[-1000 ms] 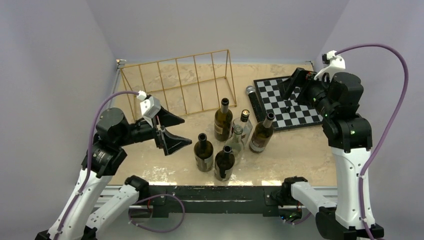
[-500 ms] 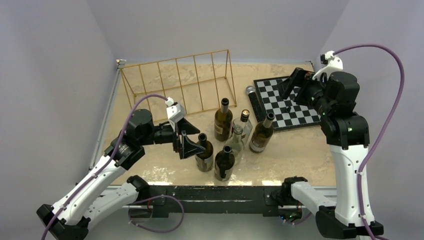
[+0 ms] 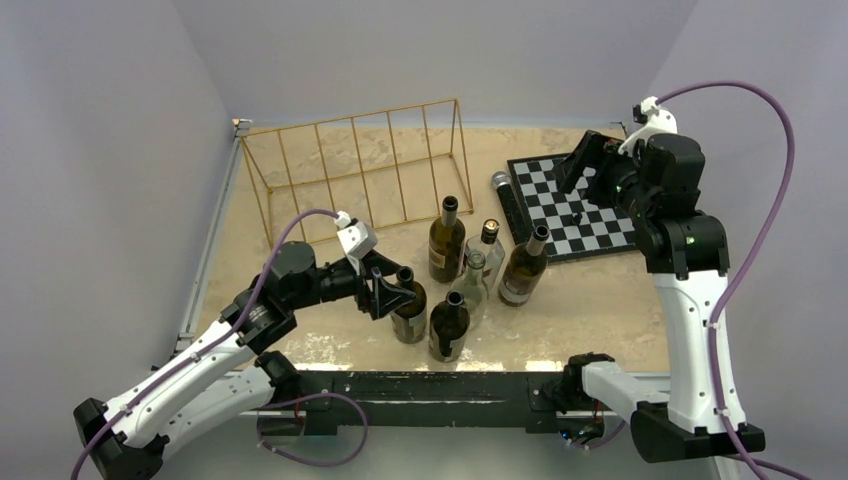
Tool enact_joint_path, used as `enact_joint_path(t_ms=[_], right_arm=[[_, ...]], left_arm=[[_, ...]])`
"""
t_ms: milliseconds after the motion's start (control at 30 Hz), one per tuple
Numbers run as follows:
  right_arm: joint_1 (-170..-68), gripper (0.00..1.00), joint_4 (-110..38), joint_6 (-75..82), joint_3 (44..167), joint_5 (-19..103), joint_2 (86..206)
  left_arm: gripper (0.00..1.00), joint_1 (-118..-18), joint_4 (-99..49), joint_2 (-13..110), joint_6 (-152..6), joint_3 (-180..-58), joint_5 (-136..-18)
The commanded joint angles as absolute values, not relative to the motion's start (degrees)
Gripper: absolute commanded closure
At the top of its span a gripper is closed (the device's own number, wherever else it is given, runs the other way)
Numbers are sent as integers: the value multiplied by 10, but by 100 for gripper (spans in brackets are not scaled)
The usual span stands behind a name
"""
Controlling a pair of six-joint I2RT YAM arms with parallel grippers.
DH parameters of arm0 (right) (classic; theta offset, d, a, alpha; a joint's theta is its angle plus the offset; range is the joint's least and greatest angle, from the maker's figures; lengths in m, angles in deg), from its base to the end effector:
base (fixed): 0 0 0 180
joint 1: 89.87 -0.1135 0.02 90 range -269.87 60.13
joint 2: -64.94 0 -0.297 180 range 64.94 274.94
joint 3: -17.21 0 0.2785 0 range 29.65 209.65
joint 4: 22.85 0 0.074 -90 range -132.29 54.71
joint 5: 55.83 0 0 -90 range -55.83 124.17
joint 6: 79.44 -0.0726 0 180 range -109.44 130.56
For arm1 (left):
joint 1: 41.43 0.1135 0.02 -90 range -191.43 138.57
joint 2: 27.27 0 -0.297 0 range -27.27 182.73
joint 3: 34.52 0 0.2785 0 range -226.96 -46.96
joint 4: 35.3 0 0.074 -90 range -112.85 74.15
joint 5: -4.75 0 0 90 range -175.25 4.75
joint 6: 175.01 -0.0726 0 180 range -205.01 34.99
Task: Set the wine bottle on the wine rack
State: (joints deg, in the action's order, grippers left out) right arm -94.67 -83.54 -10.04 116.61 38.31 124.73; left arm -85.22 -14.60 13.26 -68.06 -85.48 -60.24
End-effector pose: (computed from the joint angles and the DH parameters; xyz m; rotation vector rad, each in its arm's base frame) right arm 0.2205 0.0238 0.4951 0.2206 1.9426 0.3638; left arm 0.1273 -0.1645 0.3320 0.7618 1.7180 -1.1338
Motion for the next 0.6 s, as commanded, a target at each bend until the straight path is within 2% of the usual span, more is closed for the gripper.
enact_joint_path(t_ms=[0,300,467,567], right_arm=[[-944,7,-826,-104,1184,372,1255],[-945,7,-829,-98,1170,354,1263],[-945,7,-830,-96,1169,351,1267],[-945,7,-831,-93,1172,349,1270]], left_arm=[[29,-857,-213,140,-678,-849,-618],[35,-868,-264,157,-660,-840,-593],[48,-871,-261,164,-662,-842,-580],[49,-872,-254,164,-665,-841,-579]])
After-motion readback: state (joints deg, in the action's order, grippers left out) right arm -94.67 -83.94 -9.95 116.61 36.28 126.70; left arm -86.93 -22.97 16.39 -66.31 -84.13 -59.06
